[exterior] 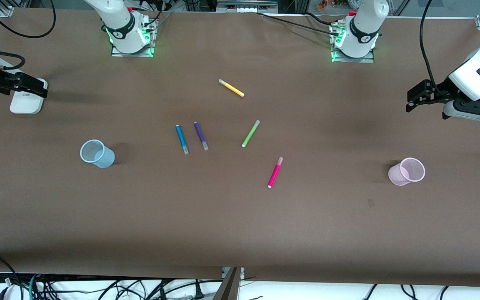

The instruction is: Place pink and blue markers in matching cups

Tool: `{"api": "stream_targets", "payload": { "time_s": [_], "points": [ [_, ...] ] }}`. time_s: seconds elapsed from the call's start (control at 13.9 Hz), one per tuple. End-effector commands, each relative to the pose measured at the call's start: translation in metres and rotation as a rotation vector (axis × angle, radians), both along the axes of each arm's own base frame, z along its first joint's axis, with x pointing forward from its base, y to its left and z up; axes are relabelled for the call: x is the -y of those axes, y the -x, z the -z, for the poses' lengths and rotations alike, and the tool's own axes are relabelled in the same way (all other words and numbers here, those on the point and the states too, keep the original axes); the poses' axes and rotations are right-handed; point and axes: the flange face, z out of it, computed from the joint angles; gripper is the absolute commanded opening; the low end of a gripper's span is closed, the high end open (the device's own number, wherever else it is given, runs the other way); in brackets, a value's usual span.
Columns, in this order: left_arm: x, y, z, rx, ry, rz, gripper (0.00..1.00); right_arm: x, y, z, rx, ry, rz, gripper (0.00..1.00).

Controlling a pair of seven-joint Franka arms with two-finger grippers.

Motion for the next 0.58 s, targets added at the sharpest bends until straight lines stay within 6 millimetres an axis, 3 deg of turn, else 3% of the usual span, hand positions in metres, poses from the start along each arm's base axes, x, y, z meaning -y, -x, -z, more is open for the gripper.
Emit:
{"api": "stream_targets", "payload": {
  "time_s": [0.0,0.36,0.5],
  "points": [
    [-0.003,0.005,-0.003,-0.003,0.013,0.019,1.00,0.003,0.002,-0.003,0.003,0.002,-0.012,1.00],
    [-0.003,0.005,-0.002,-0.010,0.014,0.019,1.00,-0.001,-0.003,0.003,0.005,0.007,0.000,1.00],
    [-0.003,0.005,-0.001,-0.011,0.022,0.025,1.00,-0.016,-0.014,0.026,-0.032,0.006,-0.019,1.00]
  ]
}}
